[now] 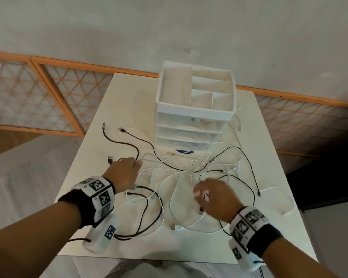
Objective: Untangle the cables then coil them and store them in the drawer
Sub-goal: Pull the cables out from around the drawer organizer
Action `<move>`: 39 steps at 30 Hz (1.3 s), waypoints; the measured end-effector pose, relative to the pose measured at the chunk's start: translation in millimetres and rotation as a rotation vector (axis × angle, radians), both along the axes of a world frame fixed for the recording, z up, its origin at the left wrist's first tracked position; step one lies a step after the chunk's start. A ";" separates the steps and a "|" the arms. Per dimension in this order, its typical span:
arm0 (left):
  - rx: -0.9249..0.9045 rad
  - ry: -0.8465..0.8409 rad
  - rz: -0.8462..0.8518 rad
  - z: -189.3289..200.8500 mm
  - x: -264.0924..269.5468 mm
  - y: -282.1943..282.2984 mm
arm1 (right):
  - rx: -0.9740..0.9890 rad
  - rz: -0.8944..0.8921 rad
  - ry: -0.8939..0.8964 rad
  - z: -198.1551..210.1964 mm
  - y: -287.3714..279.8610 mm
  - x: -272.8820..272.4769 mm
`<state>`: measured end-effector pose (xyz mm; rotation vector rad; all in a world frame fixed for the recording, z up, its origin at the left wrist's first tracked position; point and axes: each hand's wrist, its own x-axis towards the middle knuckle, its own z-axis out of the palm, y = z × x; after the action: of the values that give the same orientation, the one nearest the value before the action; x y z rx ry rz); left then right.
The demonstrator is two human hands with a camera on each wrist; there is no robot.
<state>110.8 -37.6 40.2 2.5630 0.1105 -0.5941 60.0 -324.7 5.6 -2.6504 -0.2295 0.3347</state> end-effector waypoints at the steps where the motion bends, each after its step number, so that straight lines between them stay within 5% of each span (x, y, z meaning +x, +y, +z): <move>1: -0.051 0.001 0.027 2.2 0.8 -1.2 | -0.054 0.106 0.076 -5.3 6.6 -10.7; 5: -0.154 -0.031 0.045 9.8 4.6 -10.6 | -0.371 0.387 0.204 -29.5 22.1 -35.7; 11: -0.177 -0.047 0.004 17.9 2.5 -15.6 | -0.468 0.407 0.154 -37.8 19.5 -35.0; 16: -0.226 -0.020 0.031 14.7 -1.1 -9.7 | -0.048 0.132 0.076 -18.8 13.9 -19.7; 18: -0.302 0.021 0.060 15.7 -2.6 -10.1 | 0.143 0.147 0.044 -5.9 17.6 -16.4; 21: -0.469 0.078 0.127 22.5 -3.5 -17.7 | 0.412 0.186 -0.118 10.8 29.3 -9.7; 24: -0.569 0.064 0.186 30.7 -1.0 -26.7 | 0.600 -0.012 -0.271 31.0 32.2 11.7; 27: -0.594 0.056 0.183 34.1 0.2 -28.4 | 0.543 -0.243 -0.190 45.0 18.9 33.3; 31: -0.608 0.084 0.170 33.6 -1.4 -31.3 | 0.428 -0.133 -0.053 48.4 18.6 31.2; 36: -0.691 0.016 0.264 43.0 4.1 -36.5 | 0.781 -0.304 -0.231 78.0 28.3 44.0; 39: -0.839 -0.017 0.352 57.1 12.3 -30.5 | 0.741 -0.168 -0.255 103.0 28.2 46.9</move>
<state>123.0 -68.1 97.3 1.6831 0.2414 -0.3697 106.9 -296.5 108.6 -1.9495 -0.1651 -0.1325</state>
